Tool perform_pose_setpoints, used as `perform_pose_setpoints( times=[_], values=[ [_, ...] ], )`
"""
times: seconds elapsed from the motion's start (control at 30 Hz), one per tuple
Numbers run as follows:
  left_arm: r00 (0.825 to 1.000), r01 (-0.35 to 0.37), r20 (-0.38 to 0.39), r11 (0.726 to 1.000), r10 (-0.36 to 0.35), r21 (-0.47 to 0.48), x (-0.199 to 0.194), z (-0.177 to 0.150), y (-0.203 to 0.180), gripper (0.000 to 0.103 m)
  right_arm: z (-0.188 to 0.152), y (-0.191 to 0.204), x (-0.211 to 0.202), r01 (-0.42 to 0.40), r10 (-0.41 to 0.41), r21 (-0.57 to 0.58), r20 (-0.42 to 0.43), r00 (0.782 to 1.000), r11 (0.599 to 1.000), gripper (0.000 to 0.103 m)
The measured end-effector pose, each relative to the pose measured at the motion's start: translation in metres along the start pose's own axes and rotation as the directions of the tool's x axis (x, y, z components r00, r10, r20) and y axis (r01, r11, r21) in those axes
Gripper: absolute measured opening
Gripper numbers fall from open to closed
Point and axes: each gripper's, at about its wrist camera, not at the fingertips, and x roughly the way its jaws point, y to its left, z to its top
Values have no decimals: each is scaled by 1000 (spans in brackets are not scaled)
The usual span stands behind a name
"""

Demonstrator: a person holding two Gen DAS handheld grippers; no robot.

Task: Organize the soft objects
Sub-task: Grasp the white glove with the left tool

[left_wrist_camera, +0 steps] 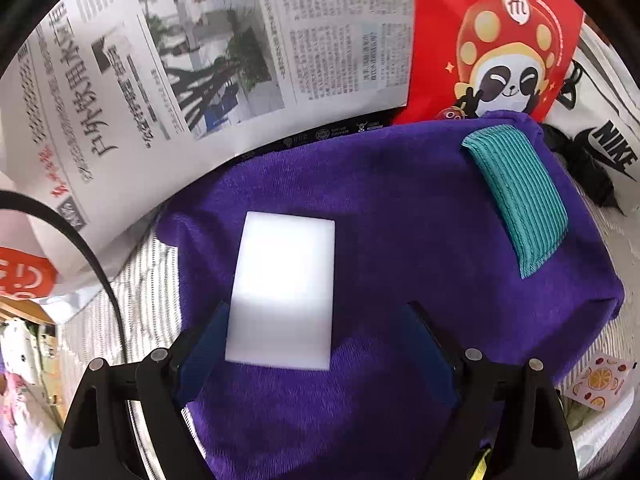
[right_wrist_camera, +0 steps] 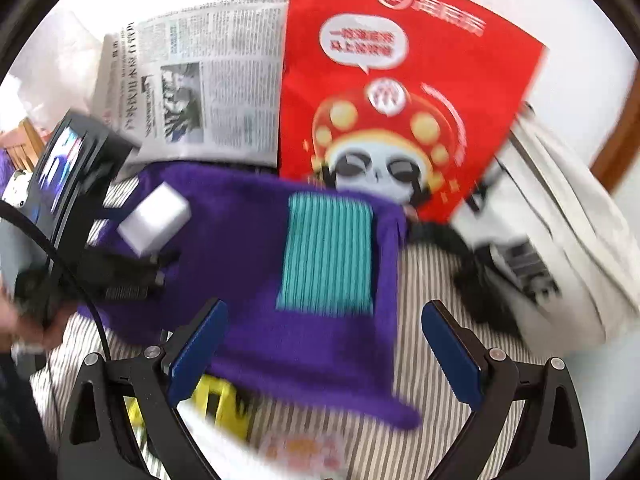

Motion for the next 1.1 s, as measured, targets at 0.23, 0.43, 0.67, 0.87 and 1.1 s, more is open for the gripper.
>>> perform_pose_setpoints(
  times=[0.23, 0.43, 0.67, 0.87, 1.1],
  values=[
    [1000, -12, 1, 1000, 12, -8, -23, 2, -14, 86, -58, -8, -35, -16, 19, 68, -45, 999, 998, 97],
    [998, 55, 15, 998, -55, -35, -45, -7, -3, 86, -85, -17, -48, -56, 64, 156, -52, 997, 986, 97],
    [995, 98, 40, 992, -96, -74, -77, -39, 19, 86, -111, -24, -55, -88, 97, 223, -30, 995, 971, 97],
    [982, 171, 80, 985, -169, -23, -104, -102, 33, 86, -132, -29, -59, -100, 113, 278, -31, 993, 955, 97],
    [971, 223, 70, 973, -227, 56, -97, -164, 14, 86, -147, -19, -73, -94, 104, 245, -27, 994, 965, 97]
  ],
)
